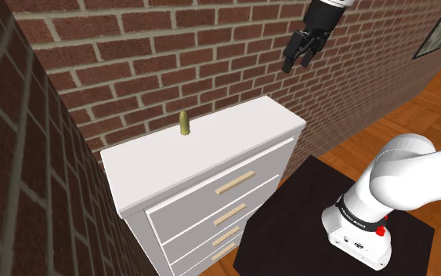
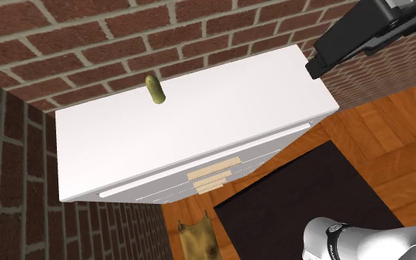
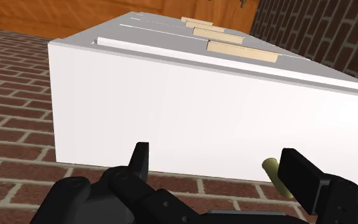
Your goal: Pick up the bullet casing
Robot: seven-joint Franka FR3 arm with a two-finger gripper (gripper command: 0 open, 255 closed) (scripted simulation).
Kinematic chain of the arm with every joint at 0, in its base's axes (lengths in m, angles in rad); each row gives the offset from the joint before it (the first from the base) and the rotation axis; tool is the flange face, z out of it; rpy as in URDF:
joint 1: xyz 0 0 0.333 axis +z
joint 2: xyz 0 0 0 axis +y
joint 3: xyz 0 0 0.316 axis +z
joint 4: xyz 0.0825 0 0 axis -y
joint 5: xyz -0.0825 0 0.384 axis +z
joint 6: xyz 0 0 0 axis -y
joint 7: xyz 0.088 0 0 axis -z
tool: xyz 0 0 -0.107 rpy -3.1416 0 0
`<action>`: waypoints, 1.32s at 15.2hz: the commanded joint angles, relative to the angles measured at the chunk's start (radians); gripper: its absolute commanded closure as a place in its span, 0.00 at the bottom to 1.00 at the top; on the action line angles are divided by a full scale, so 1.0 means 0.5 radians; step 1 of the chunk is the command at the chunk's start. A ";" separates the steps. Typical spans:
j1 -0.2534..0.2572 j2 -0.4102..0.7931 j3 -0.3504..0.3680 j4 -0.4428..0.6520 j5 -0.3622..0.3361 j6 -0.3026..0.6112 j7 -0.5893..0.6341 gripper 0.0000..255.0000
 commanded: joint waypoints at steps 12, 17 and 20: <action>0.079 0.365 0.262 -0.281 0.052 0.934 0.105 0.00; 0.078 0.646 0.399 -0.279 0.006 1.342 0.185 0.00; 0.055 0.840 0.490 -0.239 -0.067 1.569 0.259 0.00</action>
